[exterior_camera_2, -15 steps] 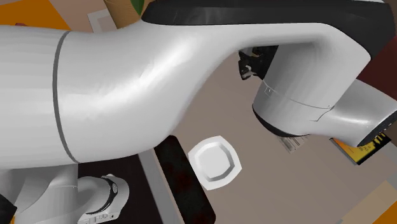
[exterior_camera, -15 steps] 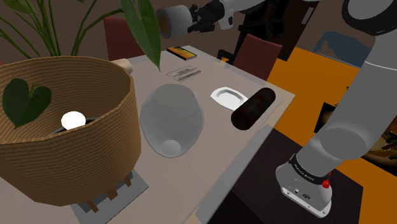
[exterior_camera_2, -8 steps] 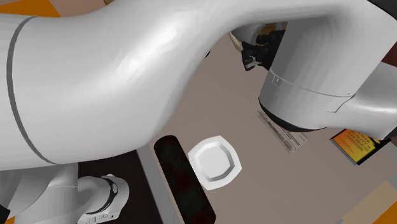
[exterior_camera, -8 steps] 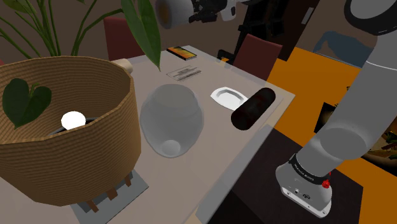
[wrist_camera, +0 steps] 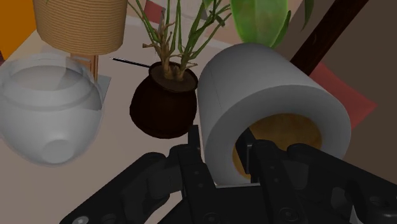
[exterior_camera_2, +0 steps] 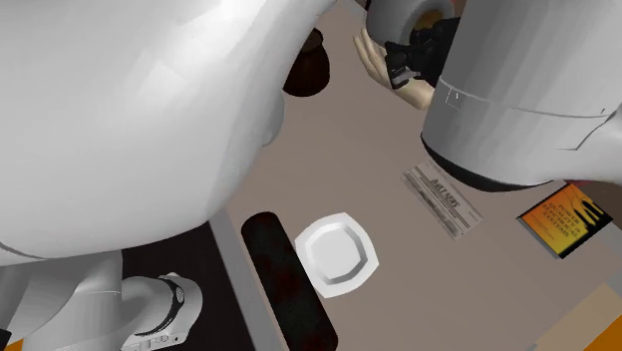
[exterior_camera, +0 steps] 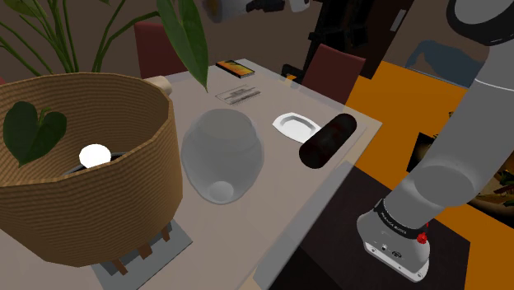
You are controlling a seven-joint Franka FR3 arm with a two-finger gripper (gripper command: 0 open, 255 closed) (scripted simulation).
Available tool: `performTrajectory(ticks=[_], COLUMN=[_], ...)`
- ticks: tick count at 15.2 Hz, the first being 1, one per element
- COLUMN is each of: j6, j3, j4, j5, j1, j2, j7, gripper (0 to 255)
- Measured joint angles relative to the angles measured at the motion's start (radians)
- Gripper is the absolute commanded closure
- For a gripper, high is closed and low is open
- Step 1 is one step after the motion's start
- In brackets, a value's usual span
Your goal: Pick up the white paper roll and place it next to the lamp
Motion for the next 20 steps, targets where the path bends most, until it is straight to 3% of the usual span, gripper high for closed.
performTrajectory(ticks=[8,20], j6=[-0.026,0.245], j3=[0.003,0.132], j4=[0.076,-0.277], j5=[0.003,0.016], j1=[0.002,0.142], j2=[-0.005,-0.289], j7=[0.077,0.115], gripper=[255,255])
